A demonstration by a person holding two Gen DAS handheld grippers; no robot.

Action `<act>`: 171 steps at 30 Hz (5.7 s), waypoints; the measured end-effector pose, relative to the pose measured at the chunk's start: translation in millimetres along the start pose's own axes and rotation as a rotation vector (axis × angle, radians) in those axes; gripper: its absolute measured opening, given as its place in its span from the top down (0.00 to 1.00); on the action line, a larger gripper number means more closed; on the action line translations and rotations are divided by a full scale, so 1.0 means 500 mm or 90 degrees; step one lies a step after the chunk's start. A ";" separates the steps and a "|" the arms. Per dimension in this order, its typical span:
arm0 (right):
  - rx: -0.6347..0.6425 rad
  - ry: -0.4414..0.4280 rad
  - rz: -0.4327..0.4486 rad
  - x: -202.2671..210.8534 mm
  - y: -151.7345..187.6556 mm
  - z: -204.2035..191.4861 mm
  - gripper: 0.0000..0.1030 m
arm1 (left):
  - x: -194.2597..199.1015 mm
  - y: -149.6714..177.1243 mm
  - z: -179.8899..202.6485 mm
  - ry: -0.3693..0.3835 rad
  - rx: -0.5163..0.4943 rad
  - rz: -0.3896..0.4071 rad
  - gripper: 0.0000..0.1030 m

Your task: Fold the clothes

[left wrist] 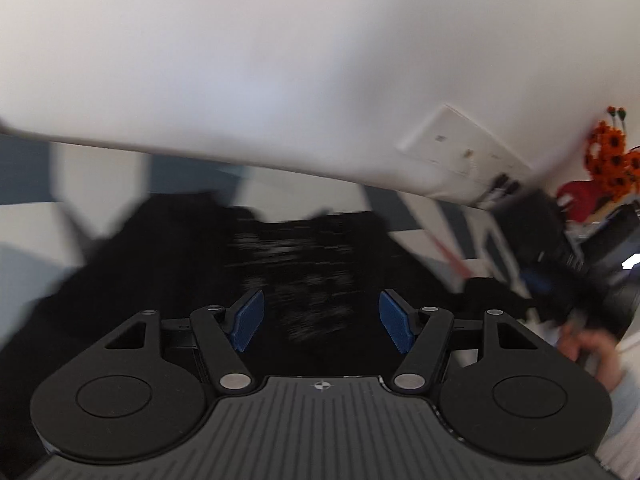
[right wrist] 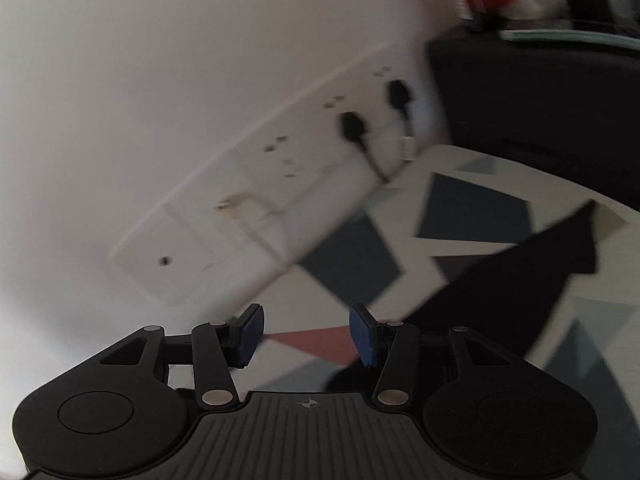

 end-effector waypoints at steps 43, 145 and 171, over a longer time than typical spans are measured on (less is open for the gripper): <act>-0.230 0.298 0.241 0.095 0.008 0.401 0.91 | -0.350 -0.079 0.114 -0.017 0.031 0.003 0.89; 0.205 -0.018 -0.064 -0.089 0.115 -0.080 0.97 | 0.154 0.024 -0.101 -0.022 0.189 0.015 0.96; 0.720 -0.304 -0.109 0.016 0.398 -0.380 0.71 | 0.121 0.018 -0.160 -0.101 0.251 0.035 0.95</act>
Point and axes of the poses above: each gripper's, at about its wrist camera, not at the fingertips, and x roughly against the way its jaws point, z to its right, y to its underside, the point moved 2 cm from there along -x, roughly the way its jaws point, and after that the axes turned 6 degrees about x, right-handed, at the moved point
